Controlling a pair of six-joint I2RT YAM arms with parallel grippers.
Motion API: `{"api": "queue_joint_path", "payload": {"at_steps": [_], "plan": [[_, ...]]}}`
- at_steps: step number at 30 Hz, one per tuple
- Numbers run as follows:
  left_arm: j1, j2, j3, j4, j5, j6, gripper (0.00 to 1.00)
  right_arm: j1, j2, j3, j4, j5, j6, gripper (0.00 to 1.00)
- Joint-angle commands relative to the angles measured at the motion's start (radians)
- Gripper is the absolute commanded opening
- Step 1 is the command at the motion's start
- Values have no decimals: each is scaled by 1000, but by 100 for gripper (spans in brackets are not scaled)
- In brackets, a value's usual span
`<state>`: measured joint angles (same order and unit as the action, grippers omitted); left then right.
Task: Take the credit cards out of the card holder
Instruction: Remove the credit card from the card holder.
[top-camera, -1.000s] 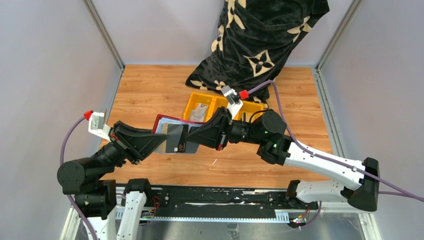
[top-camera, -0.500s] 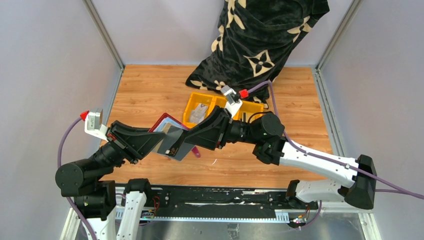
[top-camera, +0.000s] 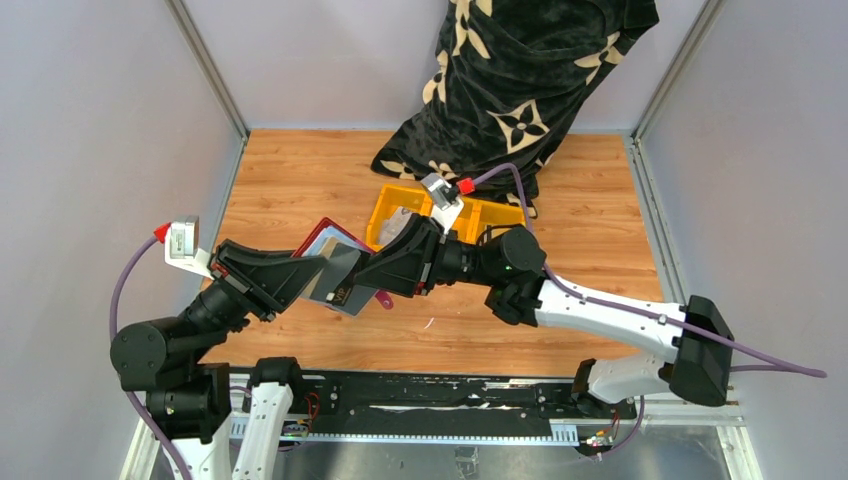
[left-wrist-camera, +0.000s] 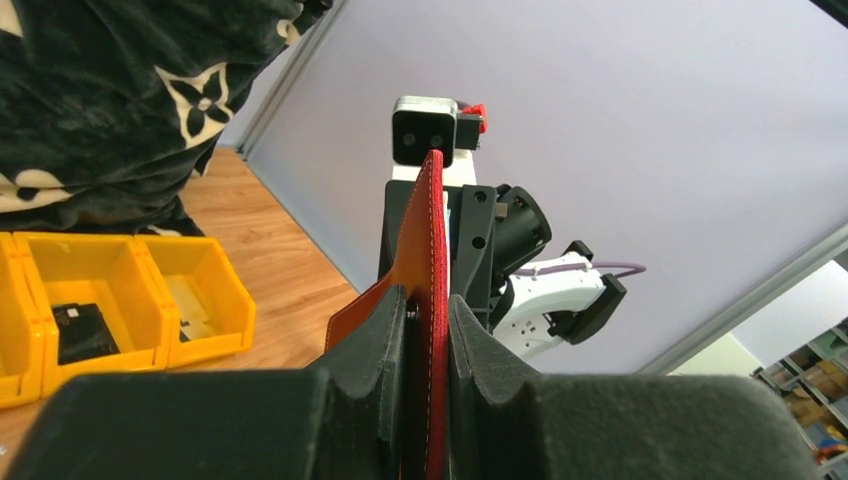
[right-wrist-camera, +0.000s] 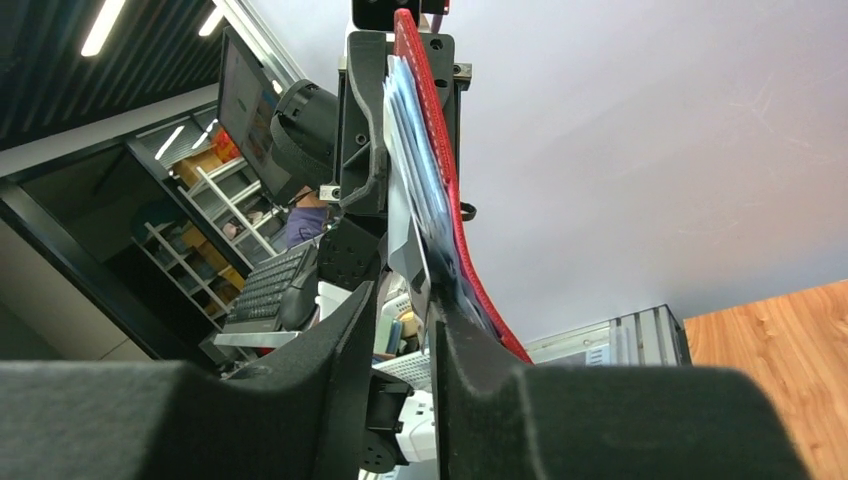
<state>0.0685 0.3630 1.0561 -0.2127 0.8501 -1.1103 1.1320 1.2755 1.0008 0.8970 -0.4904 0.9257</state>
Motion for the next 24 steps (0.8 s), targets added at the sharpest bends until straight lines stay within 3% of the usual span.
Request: {"api": "queue_joint_path", "payload": {"at_steps": [1,8,21,24], "plan": [[-6,9,27,-12,-46,19,1,14,56,23,126,-12,61,28],[-6,7,49,-99,-103,104,0,7,83,9,221,2,113,0],[-6,14,65,-159,-218,170,1,-118,-33,-168,208,-9,160,0],[-6,17,74,-166,-224,180,1,-216,-91,-209,118,-57,178,0]]}}
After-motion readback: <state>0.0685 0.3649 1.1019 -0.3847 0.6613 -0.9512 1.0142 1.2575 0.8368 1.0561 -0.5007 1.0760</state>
